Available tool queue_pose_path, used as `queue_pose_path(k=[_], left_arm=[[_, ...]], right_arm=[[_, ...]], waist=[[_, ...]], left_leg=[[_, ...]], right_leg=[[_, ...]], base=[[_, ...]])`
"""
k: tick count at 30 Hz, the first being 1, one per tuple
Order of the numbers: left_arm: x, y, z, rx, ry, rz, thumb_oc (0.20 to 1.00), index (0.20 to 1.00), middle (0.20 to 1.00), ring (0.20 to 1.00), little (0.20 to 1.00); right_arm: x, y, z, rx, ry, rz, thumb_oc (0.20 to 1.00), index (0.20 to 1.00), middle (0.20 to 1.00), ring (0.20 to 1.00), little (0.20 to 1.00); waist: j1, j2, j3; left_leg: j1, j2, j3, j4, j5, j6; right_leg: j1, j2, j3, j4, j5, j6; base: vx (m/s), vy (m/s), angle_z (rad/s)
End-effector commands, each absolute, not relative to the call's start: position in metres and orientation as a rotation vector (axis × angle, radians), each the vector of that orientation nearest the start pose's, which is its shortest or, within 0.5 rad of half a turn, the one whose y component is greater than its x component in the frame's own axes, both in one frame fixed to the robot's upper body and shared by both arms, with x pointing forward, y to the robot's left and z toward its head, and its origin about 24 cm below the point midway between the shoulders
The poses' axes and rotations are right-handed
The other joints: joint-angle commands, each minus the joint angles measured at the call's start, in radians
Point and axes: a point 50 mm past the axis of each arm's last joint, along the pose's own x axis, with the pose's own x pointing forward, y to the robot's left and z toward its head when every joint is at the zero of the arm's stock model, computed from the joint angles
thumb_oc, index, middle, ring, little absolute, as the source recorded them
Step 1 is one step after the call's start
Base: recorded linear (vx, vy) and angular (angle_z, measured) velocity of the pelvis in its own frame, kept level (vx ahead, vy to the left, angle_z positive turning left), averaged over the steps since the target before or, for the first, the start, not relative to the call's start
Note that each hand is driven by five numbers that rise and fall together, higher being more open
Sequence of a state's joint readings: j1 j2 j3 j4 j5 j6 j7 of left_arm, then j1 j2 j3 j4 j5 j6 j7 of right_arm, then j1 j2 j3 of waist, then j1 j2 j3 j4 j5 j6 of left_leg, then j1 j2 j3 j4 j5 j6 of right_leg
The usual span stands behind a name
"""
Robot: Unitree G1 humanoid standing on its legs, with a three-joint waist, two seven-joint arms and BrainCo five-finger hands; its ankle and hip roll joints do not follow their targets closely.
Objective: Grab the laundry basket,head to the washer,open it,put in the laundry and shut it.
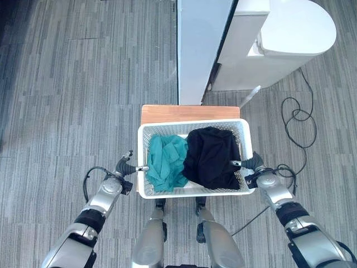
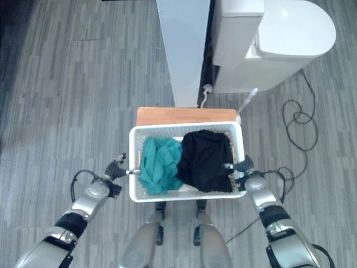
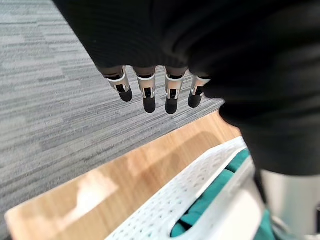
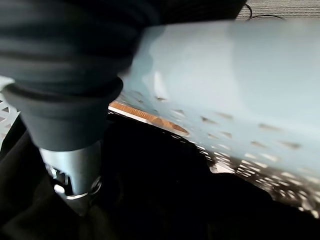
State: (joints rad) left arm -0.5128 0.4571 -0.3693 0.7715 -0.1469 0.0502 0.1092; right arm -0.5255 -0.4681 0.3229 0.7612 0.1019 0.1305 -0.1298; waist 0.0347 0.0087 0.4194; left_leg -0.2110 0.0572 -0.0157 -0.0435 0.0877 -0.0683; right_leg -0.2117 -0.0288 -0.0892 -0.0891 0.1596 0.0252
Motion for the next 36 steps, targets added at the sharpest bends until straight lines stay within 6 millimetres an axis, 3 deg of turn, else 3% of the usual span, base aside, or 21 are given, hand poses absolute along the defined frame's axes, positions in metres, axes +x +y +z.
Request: queue_pose_path(k=[1, 2, 3, 4, 5, 6, 7, 10, 11, 12, 13, 14, 15, 16, 17, 18, 22, 28, 33, 36], left_arm=[[0.347, 0.204, 0.014, 0.624, 0.399, -0.008, 1.000, 1.000, 1.000, 1.000, 1.000], [0.348, 0.203, 0.015, 0.623, 0.397, -0.008, 1.000, 1.000, 1.000, 1.000, 1.000], [0.349, 0.205, 0.011, 0.654, 0.432, -0.004, 0.849, 0.849, 0.849, 0.849, 0.849], [0.349, 0.210, 0.006, 0.700, 0.484, 0.006, 0.592, 0.592, 0.592, 0.592, 0.592], [0.349, 0.209, 0.006, 0.700, 0.481, 0.006, 0.539, 0.539, 0.539, 0.539, 0.539], [0.349, 0.214, 0.005, 0.753, 0.519, 0.016, 0.413, 0.413, 0.413, 0.413, 0.413], [0.352, 0.217, 0.007, 0.794, 0.535, 0.020, 0.200, 0.200, 0.200, 0.200, 0.200], [0.362, 0.226, 0.023, 0.988, 0.553, 0.007, 0.200, 0.200, 0.200, 0.200, 0.200], [0.364, 0.226, 0.027, 1.037, 0.545, -0.008, 0.200, 0.200, 0.200, 0.200, 0.200], [0.365, 0.226, 0.028, 1.037, 0.545, -0.008, 0.200, 0.200, 0.200, 0.200, 0.200], [0.367, 0.226, 0.032, 1.122, 0.542, -0.038, 0.200, 0.200, 0.200, 0.200, 0.200], [0.368, 0.225, 0.033, 1.151, 0.541, -0.052, 0.200, 0.200, 0.200, 0.200, 0.200], [0.369, 0.225, 0.034, 1.182, 0.534, -0.062, 0.200, 0.200, 0.200, 0.200, 0.200], [0.371, 0.223, 0.038, 1.225, 0.521, -0.076, 0.200, 0.200, 0.200, 0.200, 0.200], [0.373, 0.222, 0.041, 1.268, 0.507, -0.091, 0.200, 0.200, 0.200, 0.200, 0.200], [0.373, 0.221, 0.040, 1.308, 0.504, -0.114, 0.200, 0.200, 0.200, 0.200, 0.200], [0.376, 0.219, 0.046, 1.391, 0.453, -0.131, 0.200, 0.200, 0.200, 0.200, 0.200], [0.381, 0.217, 0.056, 1.376, 0.365, -0.098, 0.200, 0.200, 0.200, 0.200, 0.200], [0.381, 0.213, 0.084, 1.223, 0.157, -0.034, 0.200, 0.200, 0.200, 0.200, 0.200], [0.375, 0.217, 0.083, 1.174, 0.147, -0.023, 0.200, 0.200, 0.200, 0.200, 0.200]], right_arm=[[0.351, -0.205, 0.033, -0.658, 0.340, 0.029, 1.000, 1.000, 1.000, 1.000, 1.000], [0.351, -0.205, 0.034, -0.658, 0.339, 0.028, 1.000, 1.000, 1.000, 1.000, 1.000], [0.354, -0.203, 0.035, -0.681, 0.345, 0.036, 1.000, 1.000, 1.000, 1.000, 1.000], [0.357, -0.199, 0.035, -0.704, 0.352, 0.053, 1.000, 1.000, 1.000, 1.000, 1.000], [0.358, -0.199, 0.036, -0.704, 0.350, 0.052, 1.000, 1.000, 1.000, 1.000, 1.000], [0.359, -0.196, 0.035, -0.718, 0.362, 0.063, 1.000, 1.000, 1.000, 1.000, 1.000], [0.362, -0.194, 0.035, -0.732, 0.370, 0.073, 1.000, 1.000, 1.000, 1.000, 1.000], [0.368, -0.191, 0.036, -0.761, 0.403, 0.093, 1.000, 1.000, 1.000, 1.000, 1.000], [0.368, -0.191, 0.035, -0.763, 0.417, 0.098, 0.824, 0.824, 0.824, 0.824, 0.824], [0.369, -0.191, 0.035, -0.762, 0.416, 0.097, 0.780, 0.780, 0.780, 0.780, 0.780], [0.370, -0.192, 0.035, -0.775, 0.431, 0.101, 0.498, 0.498, 0.498, 0.498, 0.498], [0.371, -0.192, 0.035, -0.785, 0.440, 0.103, 0.454, 0.454, 0.454, 0.454, 0.454], [0.372, -0.192, 0.035, -0.795, 0.450, 0.103, 0.551, 0.551, 0.551, 0.551, 0.551], [0.372, -0.194, 0.035, -0.801, 0.463, 0.099, 0.765, 0.765, 0.765, 0.765, 0.765], [0.373, -0.194, 0.035, -0.797, 0.473, 0.092, 0.523, 0.523, 0.523, 0.523, 0.523], [0.373, -0.195, 0.034, -0.803, 0.479, 0.092, 0.200, 0.200, 0.200, 0.200, 0.200], [0.375, -0.190, 0.038, -0.788, 0.442, 0.085, 0.200, 0.200, 0.200, 0.200, 0.200], [0.380, -0.189, 0.055, -0.762, 0.337, 0.070, 0.200, 0.200, 0.200, 0.200, 0.200], [0.371, -0.209, 0.074, -0.725, 0.205, 0.014, 0.200, 0.200, 0.200, 0.200, 0.200], [0.365, -0.216, 0.077, -0.719, 0.186, 0.000, 0.200, 0.200, 0.200, 0.200, 0.200]], waist=[[-0.015, -0.031, -0.019], [-0.015, -0.030, -0.017], [-0.017, -0.032, -0.015], [-0.020, -0.034, -0.012], [-0.020, -0.034, -0.010], [-0.025, -0.036, -0.008], [-0.027, -0.037, -0.004], [-0.032, -0.041, 0.004], [-0.033, -0.041, 0.005], [-0.032, -0.041, 0.006], [-0.032, -0.039, 0.010], [-0.032, -0.038, 0.011], [-0.030, -0.036, 0.012], [-0.029, -0.035, 0.014], [-0.027, -0.032, 0.017], [-0.026, -0.031, 0.018], [-0.020, -0.025, 0.024], [-0.016, -0.020, 0.021], [-0.015, -0.015, -0.010], [-0.015, -0.014, -0.027]], left_leg=[[-0.053, 0.013, -0.030, 0.008, -0.014, 0.016], [-0.053, 0.013, -0.030, 0.008, -0.014, 0.016], [-0.053, 0.014, -0.030, 0.007, -0.012, 0.014], [-0.055, 0.015, -0.030, 0.006, -0.008, 0.013], [-0.055, 0.015, -0.030, 0.006, -0.008, 0.013], [-0.056, 0.017, -0.030, 0.005, -0.005, 0.012], [-0.056, 0.018, -0.028, 0.003, -0.002, 0.011], [-0.057, 0.023, -0.027, -0.007, 0.009, 0.006], [-0.058, 0.022, -0.027, -0.008, 0.010, 0.005], [-0.058, 0.022, -0.027, -0.008, 0.010, 0.005], [-0.061, 0.024, -0.027, -0.008, 0.013, 0.004], [-0.062, 0.024, -0.027, -0.007, 0.012, 0.004], [-0.063, 0.023, -0.027, -0.006, 0.012, 0.004], [-0.064, 0.023, -0.027, -0.004, 0.011, 0.004], [-0.065, 0.023, -0.027, -0.002, 0.009, 0.005], [-0.065, 0.022, -0.026, -0.003, 0.009, 0.005], [-0.068, 0.020, -0.026, 0.001, 0.005, 0.005], [-0.071, 0.015, -0.030, 0.006, -0.007, 0.009], [-0.058, 0.010, -0.028, 0.021, -0.035, 0.011], [-0.049, 0.011, -0.025, 0.024, -0.045, 0.011]], right_leg=[[-0.071, -0.099, 0.009, 0.060, -0.042, 0.081], [-0.071, -0.099, 0.009, 0.060, -0.042, 0.081], [-0.073, -0.098, 0.008, 0.060, -0.042, 0.082], [-0.076, -0.097, 0.008, 0.061, -0.041, 0.082], [-0.076, -0.097, 0.008, 0.061, -0.042, 0.082], [-0.079, -0.097, 0.010, 0.062, -0.040, 0.083], [-0.081, -0.097, 0.012, 0.062, -0.039, 0.083], [-0.086, -0.092, 0.015, 0.057, -0.031, 0.085], [-0.088, -0.090, 0.016, 0.056, -0.029, 0.086], [-0.088, -0.090, 0.016, 0.056, -0.029, 0.086], [-0.089, -0.090, 0.017, 0.055, -0.028, 0.087], [-0.090, -0.090, 0.018, 0.054, -0.028, 0.087], [-0.091, -0.090, 0.020, 0.054, -0.027, 0.088], [-0.091, -0.089, 0.020, 0.054, -0.027, 0.088], [-0.091, -0.089, 0.022, 0.055, -0.027, 0.089], [-0.091, -0.089, 0.023, 0.054, -0.027, 0.089], [-0.095, -0.090, 0.025, 0.056, -0.030, 0.091], [-0.093, -0.092, 0.029, 0.056, -0.037, 0.093], [-0.068, -0.093, 0.041, 0.042, -0.047, 0.094], [-0.055, -0.091, 0.042, 0.035, -0.048, 0.093]], base=[[0.00, 0.000, 0.00], [0.00, 0.000, 0.00], [0.00, 0.000, 0.00], [0.00, 0.000, 0.00], [0.00, 0.000, 0.00], [0.00, 0.000, 0.00], [0.00, 0.000, 0.00], [0.00, 0.000, 0.00], [0.00, 0.000, 0.00], [0.00, -0.003, -0.04], [0.00, -0.004, -0.03], [0.00, -0.001, -0.04], [0.00, 0.000, 0.00], [0.00, 0.000, 0.00], [0.00, 0.000, 0.00], [0.00, 0.000, 0.00], [0.00, 0.000, 0.00], [0.02, -0.003, -0.03], [0.04, -0.025, -0.03], [0.04, -0.025, -0.03]])
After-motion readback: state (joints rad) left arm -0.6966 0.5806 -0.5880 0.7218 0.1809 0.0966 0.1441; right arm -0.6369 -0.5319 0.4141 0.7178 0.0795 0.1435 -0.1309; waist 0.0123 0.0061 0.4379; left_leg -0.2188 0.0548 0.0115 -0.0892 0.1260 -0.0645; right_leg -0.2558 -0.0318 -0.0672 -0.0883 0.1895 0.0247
